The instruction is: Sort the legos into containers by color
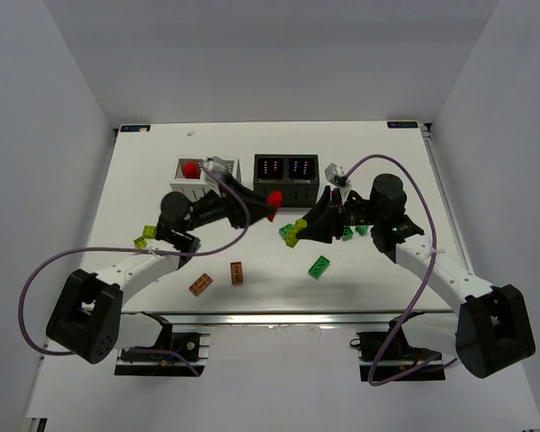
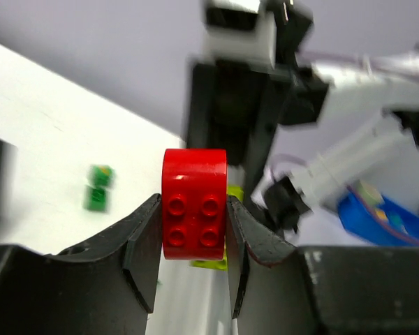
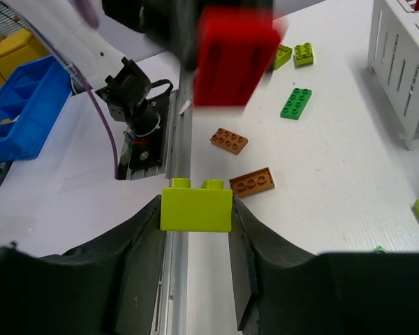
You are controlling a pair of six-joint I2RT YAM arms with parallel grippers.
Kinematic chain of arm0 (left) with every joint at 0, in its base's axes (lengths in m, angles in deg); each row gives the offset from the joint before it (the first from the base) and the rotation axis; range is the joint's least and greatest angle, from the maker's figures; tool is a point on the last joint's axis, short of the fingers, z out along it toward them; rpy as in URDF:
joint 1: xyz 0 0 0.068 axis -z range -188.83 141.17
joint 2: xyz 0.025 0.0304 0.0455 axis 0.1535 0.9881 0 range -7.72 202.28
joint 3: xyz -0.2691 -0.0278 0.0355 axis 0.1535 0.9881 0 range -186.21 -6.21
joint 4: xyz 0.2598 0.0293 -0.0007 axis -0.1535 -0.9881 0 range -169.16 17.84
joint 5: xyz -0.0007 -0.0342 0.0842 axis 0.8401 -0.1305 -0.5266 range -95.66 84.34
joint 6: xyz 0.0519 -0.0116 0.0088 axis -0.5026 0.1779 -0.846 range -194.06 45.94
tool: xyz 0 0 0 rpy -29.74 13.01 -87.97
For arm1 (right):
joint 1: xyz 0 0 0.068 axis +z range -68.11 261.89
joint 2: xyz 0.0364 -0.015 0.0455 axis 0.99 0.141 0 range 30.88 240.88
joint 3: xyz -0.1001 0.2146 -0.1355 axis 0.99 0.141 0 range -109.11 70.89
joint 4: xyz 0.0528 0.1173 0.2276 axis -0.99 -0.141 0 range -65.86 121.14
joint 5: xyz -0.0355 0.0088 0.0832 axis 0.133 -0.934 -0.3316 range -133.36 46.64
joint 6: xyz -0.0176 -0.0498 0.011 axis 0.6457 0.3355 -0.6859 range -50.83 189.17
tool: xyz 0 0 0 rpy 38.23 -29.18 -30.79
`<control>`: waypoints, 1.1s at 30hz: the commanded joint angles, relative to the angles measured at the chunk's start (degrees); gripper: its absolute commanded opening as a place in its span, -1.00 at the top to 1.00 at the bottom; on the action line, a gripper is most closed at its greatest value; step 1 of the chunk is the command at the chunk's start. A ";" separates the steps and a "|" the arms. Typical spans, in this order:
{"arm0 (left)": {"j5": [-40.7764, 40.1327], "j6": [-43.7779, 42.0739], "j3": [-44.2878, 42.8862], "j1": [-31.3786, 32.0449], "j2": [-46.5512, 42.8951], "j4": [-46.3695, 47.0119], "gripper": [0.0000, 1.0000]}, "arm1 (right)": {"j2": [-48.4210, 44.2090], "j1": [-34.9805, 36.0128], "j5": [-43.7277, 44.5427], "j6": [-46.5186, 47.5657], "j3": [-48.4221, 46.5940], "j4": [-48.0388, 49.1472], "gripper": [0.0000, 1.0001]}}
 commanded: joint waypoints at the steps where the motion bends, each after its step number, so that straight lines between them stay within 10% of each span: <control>1: -0.79 7.00 0.89 -7.44 -3.62 10.94 1.00 | -0.02 -0.28 0.88 2.02 -1.30 -1.08 1.00; 9: -5.96 6.08 0.90 -16.31 -3.78 11.08 1.00 | -0.64 -0.36 2.63 3.25 -1.39 -2.57 1.00; 16: -44.10 -22.33 -12.89 -18.79 -1.62 -35.83 1.00 | -2.75 -0.36 3.51 4.83 -1.83 -4.68 1.00; 33: -47.29 -32.80 -26.53 -22.04 16.51 -43.79 1.00 | -3.63 -0.36 3.25 5.10 -1.92 -4.86 1.00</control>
